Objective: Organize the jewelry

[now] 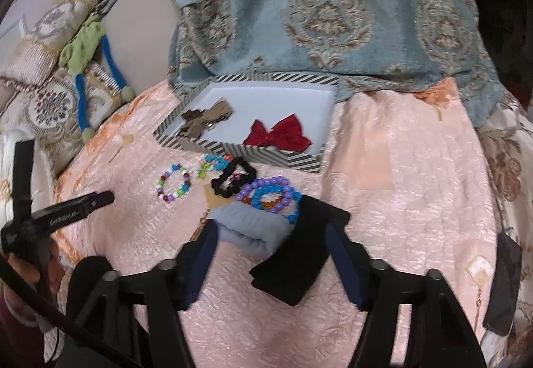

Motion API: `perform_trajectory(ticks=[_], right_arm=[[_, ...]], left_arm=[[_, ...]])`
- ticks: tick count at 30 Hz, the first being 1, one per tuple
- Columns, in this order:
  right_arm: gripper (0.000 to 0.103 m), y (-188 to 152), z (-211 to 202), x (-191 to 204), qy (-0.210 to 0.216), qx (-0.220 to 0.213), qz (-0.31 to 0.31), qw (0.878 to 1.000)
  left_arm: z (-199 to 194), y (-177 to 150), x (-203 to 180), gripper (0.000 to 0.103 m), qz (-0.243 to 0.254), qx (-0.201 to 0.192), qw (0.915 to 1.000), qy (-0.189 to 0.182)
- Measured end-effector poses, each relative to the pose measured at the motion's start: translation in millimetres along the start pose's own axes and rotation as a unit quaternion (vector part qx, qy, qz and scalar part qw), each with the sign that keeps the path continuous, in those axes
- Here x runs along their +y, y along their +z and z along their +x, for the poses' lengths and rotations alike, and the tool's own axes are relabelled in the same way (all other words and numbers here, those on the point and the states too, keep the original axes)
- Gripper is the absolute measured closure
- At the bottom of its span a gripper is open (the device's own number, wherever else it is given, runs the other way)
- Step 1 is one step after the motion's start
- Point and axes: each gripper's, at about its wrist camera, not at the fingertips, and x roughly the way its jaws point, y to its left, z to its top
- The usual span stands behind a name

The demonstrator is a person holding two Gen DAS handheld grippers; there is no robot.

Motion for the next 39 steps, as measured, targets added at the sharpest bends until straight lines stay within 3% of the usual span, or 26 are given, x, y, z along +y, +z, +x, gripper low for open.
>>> perform_trajectory(ticks=[7, 14, 19, 20, 21, 24, 28, 39], right_arm=[[0.047, 2.3, 35.2, 20.0, 0.014, 0.030, -0.079, 0.996], [0.047, -1.0, 66.0, 9.5, 0.006, 0.067, -0.107, 0.992], [0.086, -1.7, 76.8, 3.5, 0.025, 0.071, -0.093, 0.993], [0.091, -1.6, 77.6, 3.8, 0.035, 0.074, -0.092, 0.992], [0.092, -1.4, 77.5, 3.9, 0.044, 0.073, -0.086, 0.993], [0.093, 1.9, 68.5, 4.5, 0.061, 0.057, -0.071, 0.994], [0.094, 7.6, 57.0, 3.5, 0.079, 0.035, -0.047, 0.995], [0.094, 22.7, 31.3, 2.3, 0.089, 0.000, -0.009, 0.996]], left_arm=[[27.8, 17.6, 11.8, 0.047, -0.034, 0.025, 0.9989, -0.019], [55.9, 28.6, -6.3, 0.045, -0.003, 0.043, 0.9988, -0.023], [84.1, 36.8, -16.8, 0.045, 0.013, 0.050, 0.9987, 0.000], [89.3, 37.2, -18.2, 0.047, 0.017, 0.051, 0.9985, 0.004], [95.4, 37.4, -19.4, 0.055, 0.022, 0.058, 0.9981, 0.006], [102.3, 37.4, -21.0, 0.089, 0.033, 0.057, 0.9977, 0.015], [93.8, 41.6, -12.6, 0.095, 0.009, 0.069, 0.9973, -0.024], [25.0, 50.6, -22.0, 0.095, 0.036, 0.014, 0.9984, -0.040]])
